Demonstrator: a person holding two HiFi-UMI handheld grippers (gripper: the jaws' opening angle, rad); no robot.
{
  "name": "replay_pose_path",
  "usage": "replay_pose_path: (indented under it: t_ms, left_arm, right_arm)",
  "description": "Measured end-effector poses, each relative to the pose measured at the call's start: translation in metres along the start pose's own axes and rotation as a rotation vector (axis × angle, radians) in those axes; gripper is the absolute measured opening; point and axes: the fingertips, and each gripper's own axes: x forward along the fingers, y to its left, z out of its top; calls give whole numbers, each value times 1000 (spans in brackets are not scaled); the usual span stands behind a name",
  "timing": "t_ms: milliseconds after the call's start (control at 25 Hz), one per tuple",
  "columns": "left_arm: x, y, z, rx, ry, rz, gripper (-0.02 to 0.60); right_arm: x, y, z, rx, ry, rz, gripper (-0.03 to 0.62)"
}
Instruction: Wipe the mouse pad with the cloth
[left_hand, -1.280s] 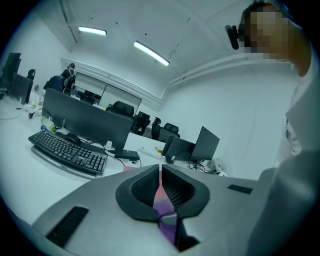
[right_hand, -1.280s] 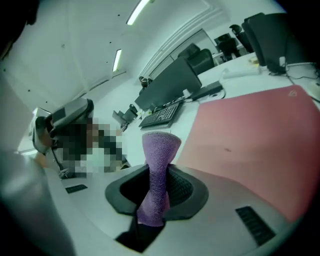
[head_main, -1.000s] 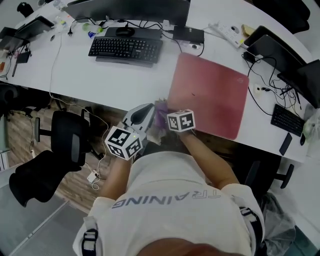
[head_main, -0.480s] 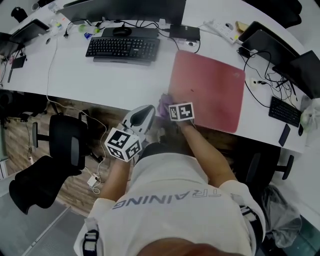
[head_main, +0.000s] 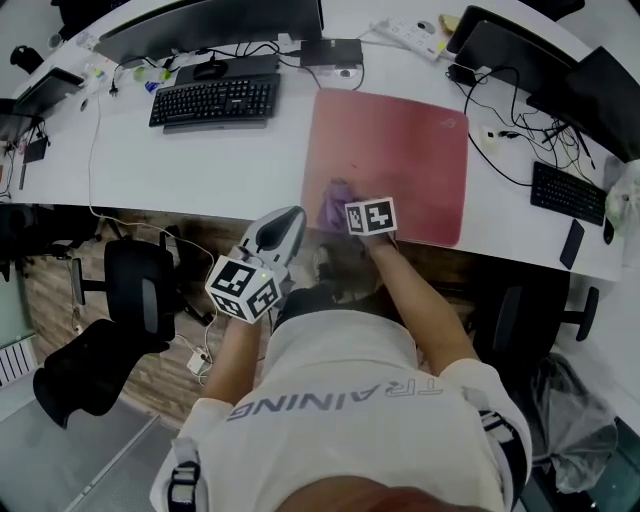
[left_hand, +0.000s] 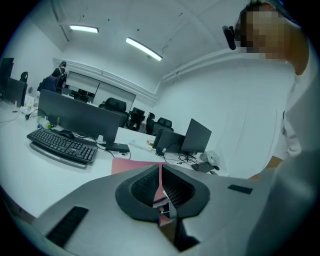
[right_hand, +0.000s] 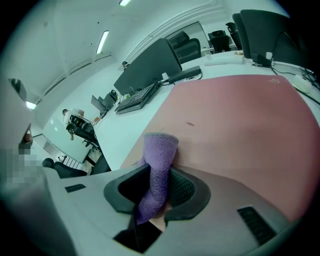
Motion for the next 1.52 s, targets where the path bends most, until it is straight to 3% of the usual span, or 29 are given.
replay_pose_path:
  t_ms: [160, 280, 640, 1160, 1520]
  left_arm:
    - [14, -31, -8, 0, 6, 4, 32]
    - [23, -52, -14, -1, 9, 3, 32]
    - [47, -102, -21, 10, 0, -21, 32]
    - [81, -156, -22, 30, -25, -94, 32]
    - [89, -165, -16, 42, -29, -132, 34]
  right_arm:
    - [-26, -37, -9, 20, -1, -9, 137]
    - [-46, -59, -16, 18, 1, -7, 102]
    - [-98, -119, -36, 65, -33, -50, 98]
    - [-190, -227, -74, 194, -89, -209, 98]
    - [-236, -275, -96, 232, -96, -342, 89]
